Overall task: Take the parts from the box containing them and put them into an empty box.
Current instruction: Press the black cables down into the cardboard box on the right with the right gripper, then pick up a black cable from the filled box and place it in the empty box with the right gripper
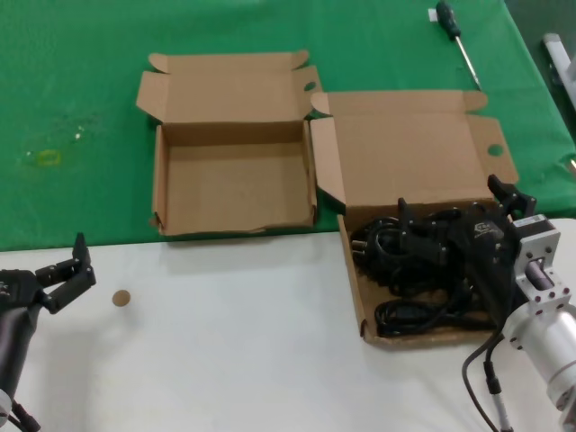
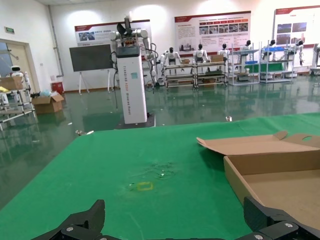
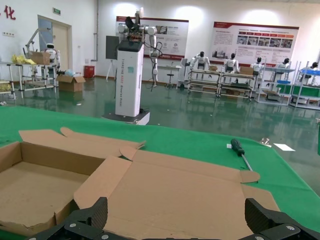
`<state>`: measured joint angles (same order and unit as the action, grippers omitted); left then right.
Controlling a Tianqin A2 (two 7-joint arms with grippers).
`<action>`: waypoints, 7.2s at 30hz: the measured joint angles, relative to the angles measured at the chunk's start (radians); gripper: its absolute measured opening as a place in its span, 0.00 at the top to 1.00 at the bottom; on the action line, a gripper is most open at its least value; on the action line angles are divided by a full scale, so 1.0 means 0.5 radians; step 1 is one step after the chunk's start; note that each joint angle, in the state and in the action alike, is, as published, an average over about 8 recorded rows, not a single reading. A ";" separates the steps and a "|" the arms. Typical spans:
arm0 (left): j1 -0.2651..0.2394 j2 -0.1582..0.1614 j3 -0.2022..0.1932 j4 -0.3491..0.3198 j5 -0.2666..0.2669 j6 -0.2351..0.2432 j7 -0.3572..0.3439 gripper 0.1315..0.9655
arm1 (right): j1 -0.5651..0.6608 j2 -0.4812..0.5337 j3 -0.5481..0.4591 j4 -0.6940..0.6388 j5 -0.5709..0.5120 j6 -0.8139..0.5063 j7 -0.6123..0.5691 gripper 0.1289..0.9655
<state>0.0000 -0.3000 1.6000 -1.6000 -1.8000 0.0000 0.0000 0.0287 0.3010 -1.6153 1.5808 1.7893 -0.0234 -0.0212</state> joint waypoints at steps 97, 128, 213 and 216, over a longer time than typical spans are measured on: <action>0.000 0.000 0.000 0.000 0.000 0.000 0.000 0.98 | 1.238 0.986 -0.657 -0.735 -0.379 -1.855 -1.260 0.02; 0.000 0.000 0.000 0.000 0.001 0.000 -0.001 0.98 | 1.206 0.957 -0.631 -0.772 -0.439 -1.776 -1.341 0.55; 0.000 0.000 0.000 0.000 0.001 0.000 -0.001 0.98 | 1.991 -0.299 -0.991 -1.774 -0.789 -1.175 -1.191 0.90; 0.000 0.000 0.000 0.000 0.001 0.000 -0.001 0.98 | 2.007 -0.323 -0.972 -1.838 -0.768 -1.151 -1.244 0.90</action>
<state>0.0000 -0.3000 1.6001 -1.6000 -1.7996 0.0000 -0.0004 1.0321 0.1395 -2.1015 0.6616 1.4052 -0.5991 -0.6431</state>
